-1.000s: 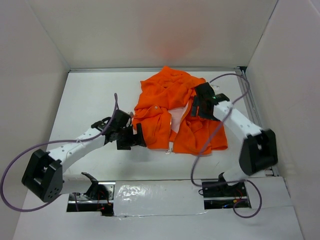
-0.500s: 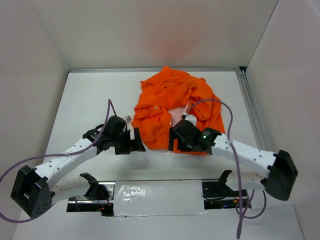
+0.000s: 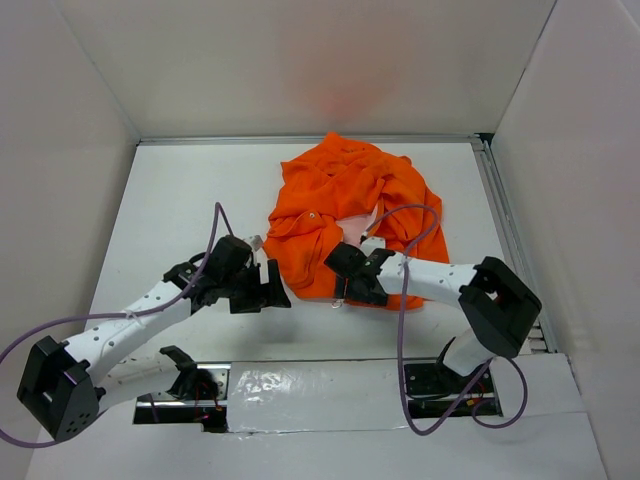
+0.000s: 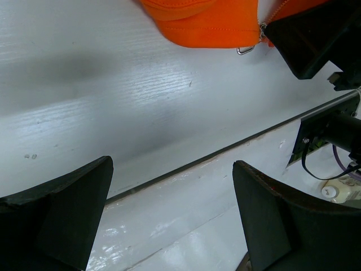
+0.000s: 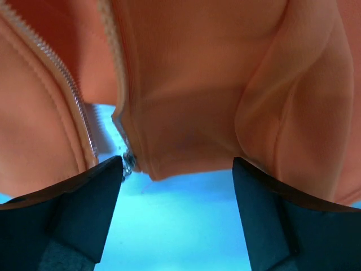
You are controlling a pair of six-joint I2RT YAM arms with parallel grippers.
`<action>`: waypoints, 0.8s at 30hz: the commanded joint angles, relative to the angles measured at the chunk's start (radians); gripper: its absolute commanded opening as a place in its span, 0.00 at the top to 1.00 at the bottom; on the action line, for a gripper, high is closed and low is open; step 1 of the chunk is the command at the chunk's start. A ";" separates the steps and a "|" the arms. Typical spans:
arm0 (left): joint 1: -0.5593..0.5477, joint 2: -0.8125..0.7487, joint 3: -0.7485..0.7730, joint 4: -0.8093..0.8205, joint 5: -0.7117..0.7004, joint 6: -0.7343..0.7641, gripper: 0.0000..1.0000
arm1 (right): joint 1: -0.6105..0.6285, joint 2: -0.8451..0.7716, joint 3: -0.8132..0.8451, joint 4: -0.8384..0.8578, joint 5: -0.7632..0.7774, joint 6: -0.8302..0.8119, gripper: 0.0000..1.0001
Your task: Zip up the jacket
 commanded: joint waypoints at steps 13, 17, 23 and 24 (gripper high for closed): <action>-0.016 -0.007 0.002 0.001 -0.004 -0.007 0.01 | 0.004 0.097 0.045 0.055 0.043 0.022 0.36; -0.017 -0.001 0.006 -0.007 -0.007 -0.007 0.01 | 0.013 0.037 0.028 0.064 0.043 0.016 0.31; -0.020 -0.004 0.011 0.002 -0.001 -0.007 0.01 | 0.016 -0.087 -0.012 0.083 0.008 -0.023 0.32; -0.019 -0.004 0.012 0.002 0.002 -0.007 0.01 | 0.016 -0.101 -0.013 0.071 0.021 -0.012 0.32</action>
